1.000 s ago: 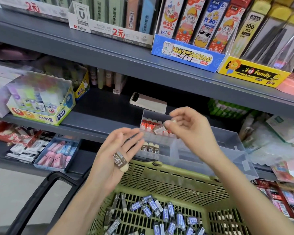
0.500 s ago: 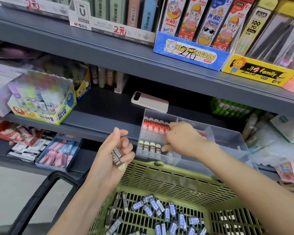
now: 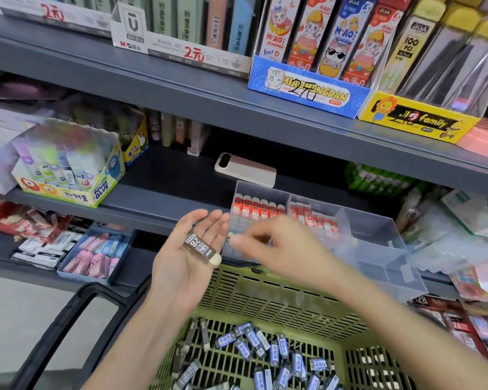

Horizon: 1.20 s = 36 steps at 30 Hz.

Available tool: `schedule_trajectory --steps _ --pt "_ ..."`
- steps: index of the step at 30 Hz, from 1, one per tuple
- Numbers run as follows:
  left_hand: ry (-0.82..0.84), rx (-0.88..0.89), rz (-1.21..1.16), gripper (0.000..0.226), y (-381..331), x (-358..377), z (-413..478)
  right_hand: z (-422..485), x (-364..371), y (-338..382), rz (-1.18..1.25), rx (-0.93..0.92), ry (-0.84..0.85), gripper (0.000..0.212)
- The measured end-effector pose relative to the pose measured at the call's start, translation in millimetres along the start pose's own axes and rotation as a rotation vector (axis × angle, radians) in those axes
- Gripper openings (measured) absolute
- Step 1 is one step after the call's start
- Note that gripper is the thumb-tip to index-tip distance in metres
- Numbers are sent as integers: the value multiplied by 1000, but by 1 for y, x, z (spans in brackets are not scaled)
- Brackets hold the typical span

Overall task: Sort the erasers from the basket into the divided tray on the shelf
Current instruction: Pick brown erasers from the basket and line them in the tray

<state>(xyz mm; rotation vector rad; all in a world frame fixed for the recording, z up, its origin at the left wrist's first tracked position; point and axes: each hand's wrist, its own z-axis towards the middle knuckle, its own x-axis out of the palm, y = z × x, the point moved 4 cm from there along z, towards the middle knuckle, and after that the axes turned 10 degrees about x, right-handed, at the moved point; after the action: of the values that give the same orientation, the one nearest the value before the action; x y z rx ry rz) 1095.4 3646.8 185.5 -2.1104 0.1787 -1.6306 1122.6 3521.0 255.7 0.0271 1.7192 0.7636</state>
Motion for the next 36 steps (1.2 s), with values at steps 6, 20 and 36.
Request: schedule_trajectory --steps 6,20,36 --pt "240 179 153 23 9 17 -7 -14 21 -3 578 271 68 7" --pt "578 621 1581 35 9 17 -10 11 -49 -69 204 228 -294 27" --pt "612 526 1734 39 9 -4 -5 51 -12 -52 -302 126 128 19"
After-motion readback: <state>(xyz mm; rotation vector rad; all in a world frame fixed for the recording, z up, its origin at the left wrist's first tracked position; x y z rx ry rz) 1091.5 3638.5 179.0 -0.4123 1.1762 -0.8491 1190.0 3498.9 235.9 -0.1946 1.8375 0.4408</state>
